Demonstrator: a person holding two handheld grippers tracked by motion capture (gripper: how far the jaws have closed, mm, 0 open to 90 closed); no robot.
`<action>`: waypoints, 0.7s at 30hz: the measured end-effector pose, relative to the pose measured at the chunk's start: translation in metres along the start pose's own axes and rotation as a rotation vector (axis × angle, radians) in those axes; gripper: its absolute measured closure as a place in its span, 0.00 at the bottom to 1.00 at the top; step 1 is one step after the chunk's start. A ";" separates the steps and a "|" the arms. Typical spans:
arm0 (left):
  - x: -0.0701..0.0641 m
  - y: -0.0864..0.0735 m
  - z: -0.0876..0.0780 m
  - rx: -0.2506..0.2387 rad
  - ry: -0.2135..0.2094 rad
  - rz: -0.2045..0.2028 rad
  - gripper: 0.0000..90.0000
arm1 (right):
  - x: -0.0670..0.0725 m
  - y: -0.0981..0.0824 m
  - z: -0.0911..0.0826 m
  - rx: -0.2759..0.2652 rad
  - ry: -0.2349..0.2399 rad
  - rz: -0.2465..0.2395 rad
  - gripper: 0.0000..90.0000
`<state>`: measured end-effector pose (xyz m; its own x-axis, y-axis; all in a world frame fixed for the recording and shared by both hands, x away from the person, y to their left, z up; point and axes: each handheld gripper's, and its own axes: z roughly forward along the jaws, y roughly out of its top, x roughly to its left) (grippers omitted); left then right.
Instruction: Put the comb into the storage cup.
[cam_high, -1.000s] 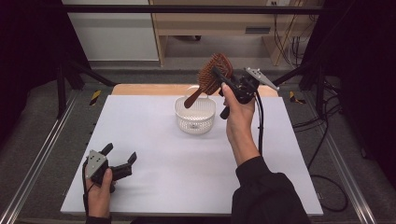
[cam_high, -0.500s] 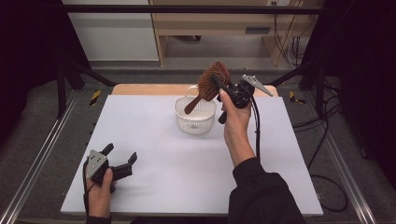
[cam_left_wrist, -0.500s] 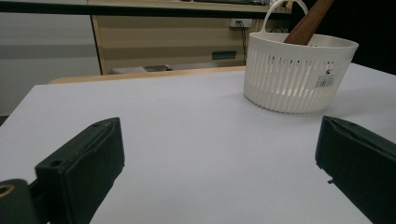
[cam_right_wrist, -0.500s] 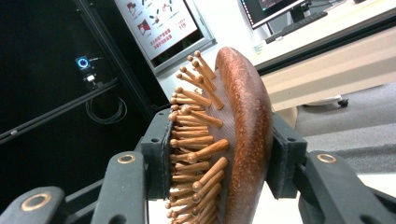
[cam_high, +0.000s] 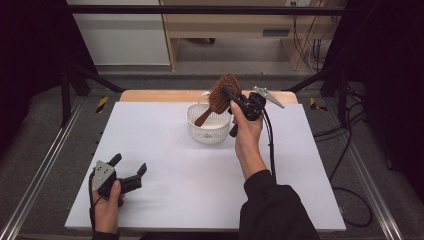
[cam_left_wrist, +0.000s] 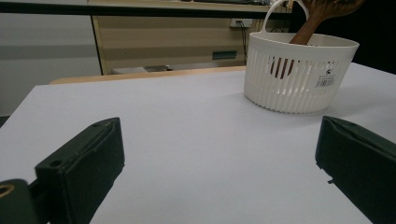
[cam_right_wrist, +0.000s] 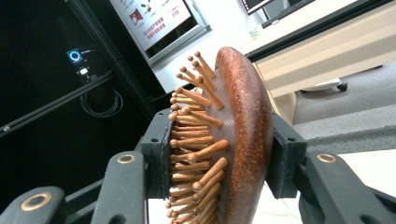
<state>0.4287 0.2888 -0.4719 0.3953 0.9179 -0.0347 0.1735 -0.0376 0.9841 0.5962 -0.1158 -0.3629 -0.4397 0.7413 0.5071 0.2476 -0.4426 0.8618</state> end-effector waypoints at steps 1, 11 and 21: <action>0.000 0.000 0.000 0.000 0.000 0.000 0.01 | -0.001 -0.002 0.000 0.001 0.000 0.004 0.57; 0.001 0.000 -0.001 -0.001 0.001 -0.003 0.01 | -0.003 -0.012 0.007 0.012 -0.004 0.022 0.57; 0.001 0.000 -0.001 -0.002 0.001 -0.004 0.01 | -0.003 -0.019 0.011 0.019 0.003 0.028 0.57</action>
<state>0.4284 0.2898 -0.4715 0.3941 0.9183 -0.0388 0.1739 -0.0330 0.9842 0.6024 -0.1046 -0.3810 -0.4352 0.7271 0.5309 0.2759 -0.4536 0.8474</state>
